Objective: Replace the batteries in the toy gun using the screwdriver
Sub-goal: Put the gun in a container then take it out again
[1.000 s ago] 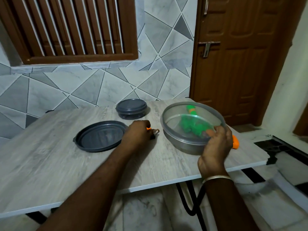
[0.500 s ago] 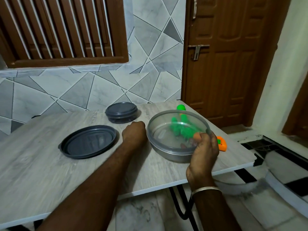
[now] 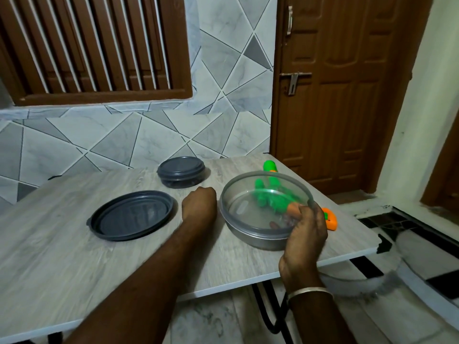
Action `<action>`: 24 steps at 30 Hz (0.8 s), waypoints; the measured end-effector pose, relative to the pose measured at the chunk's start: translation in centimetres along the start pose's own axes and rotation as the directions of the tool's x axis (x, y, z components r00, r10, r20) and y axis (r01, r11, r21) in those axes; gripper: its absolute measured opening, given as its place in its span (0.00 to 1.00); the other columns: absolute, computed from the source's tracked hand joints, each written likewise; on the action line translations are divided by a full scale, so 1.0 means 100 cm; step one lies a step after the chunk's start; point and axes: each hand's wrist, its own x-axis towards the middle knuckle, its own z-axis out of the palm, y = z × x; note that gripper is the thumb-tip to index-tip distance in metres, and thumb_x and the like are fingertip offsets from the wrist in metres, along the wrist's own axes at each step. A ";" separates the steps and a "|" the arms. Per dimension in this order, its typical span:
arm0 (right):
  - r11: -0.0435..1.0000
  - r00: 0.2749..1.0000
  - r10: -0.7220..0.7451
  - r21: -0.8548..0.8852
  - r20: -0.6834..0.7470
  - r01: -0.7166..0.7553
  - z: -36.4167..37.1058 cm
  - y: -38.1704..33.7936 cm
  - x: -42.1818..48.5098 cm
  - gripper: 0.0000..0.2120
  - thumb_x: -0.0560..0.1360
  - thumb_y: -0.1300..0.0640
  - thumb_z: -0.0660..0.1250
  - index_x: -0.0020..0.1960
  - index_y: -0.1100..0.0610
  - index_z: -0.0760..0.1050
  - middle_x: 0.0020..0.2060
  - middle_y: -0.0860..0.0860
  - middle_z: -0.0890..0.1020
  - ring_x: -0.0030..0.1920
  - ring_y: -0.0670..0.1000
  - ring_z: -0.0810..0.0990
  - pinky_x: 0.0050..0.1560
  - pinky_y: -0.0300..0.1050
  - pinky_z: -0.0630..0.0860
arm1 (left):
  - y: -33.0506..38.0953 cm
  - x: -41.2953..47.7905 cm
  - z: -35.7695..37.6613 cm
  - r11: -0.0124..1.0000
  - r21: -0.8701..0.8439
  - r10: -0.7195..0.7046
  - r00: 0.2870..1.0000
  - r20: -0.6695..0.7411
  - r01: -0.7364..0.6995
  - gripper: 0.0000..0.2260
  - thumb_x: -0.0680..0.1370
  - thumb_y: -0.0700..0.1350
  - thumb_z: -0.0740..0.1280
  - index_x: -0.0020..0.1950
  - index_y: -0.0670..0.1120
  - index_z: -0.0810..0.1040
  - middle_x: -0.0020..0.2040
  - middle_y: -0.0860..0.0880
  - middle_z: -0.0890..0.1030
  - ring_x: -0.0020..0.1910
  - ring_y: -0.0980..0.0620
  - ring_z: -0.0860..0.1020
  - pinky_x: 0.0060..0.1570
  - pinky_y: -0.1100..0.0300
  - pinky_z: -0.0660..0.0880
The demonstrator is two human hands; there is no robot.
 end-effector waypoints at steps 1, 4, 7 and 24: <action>1.000 1.000 0.001 -0.005 -0.002 -0.001 0.000 0.000 0.000 0.15 0.82 0.54 0.60 0.67 0.48 0.75 0.59 0.48 0.79 0.58 0.53 0.80 0.48 0.60 0.83 | 0.000 -0.001 -0.001 1.000 -0.019 -0.008 1.000 0.000 0.008 0.07 0.80 0.38 0.65 0.56 0.43 0.79 0.52 0.43 0.81 0.50 0.44 0.81 0.49 0.52 0.79; 1.000 1.000 0.016 -0.011 -0.007 -0.016 0.001 0.000 0.001 0.15 0.82 0.54 0.60 0.67 0.48 0.75 0.58 0.48 0.80 0.57 0.52 0.80 0.47 0.59 0.83 | -0.003 -0.003 -0.003 0.990 -0.139 -0.040 0.999 -0.004 0.039 0.05 0.79 0.41 0.68 0.54 0.43 0.80 0.49 0.44 0.82 0.48 0.45 0.81 0.50 0.51 0.80; 1.000 1.000 0.015 -0.009 -0.004 -0.016 0.002 0.000 0.000 0.16 0.81 0.54 0.60 0.68 0.47 0.75 0.60 0.49 0.79 0.57 0.52 0.80 0.45 0.56 0.84 | -0.014 -0.003 -0.006 0.932 -0.350 -0.124 0.990 -0.067 0.093 0.05 0.79 0.41 0.68 0.53 0.43 0.82 0.49 0.45 0.84 0.49 0.46 0.82 0.52 0.49 0.80; 0.997 0.999 0.018 -0.073 0.030 -0.016 0.021 0.007 -0.015 0.17 0.81 0.55 0.60 0.69 0.47 0.73 0.53 0.44 0.80 0.53 0.48 0.81 0.40 0.51 0.84 | 0.006 -0.023 -0.061 0.807 -0.268 0.548 0.837 0.009 -0.526 0.10 0.71 0.41 0.77 0.51 0.50 0.88 0.47 0.51 0.87 0.47 0.54 0.83 0.50 0.55 0.80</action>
